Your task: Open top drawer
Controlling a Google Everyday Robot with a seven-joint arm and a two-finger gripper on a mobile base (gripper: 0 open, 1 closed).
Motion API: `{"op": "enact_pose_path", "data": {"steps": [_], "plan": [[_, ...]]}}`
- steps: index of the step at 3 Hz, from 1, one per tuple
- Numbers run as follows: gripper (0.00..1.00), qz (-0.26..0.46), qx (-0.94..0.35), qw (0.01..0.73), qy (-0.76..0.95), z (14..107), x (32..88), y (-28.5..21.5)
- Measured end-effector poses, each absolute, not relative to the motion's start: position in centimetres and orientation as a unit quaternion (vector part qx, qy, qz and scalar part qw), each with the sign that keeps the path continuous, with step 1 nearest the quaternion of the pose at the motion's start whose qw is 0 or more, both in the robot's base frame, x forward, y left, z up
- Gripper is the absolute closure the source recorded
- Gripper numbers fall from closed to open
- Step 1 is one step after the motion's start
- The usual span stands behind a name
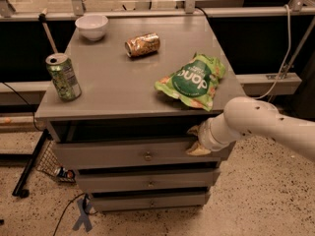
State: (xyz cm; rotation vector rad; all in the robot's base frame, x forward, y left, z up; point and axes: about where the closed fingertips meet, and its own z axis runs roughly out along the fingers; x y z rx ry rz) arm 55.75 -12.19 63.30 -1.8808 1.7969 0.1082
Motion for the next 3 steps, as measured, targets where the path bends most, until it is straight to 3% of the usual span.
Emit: {"op": "enact_pose_path", "data": {"steps": [3], "plan": [[1.00,0.049,-0.691,0.265,0.671,64.5,54.0,-12.4]]}}
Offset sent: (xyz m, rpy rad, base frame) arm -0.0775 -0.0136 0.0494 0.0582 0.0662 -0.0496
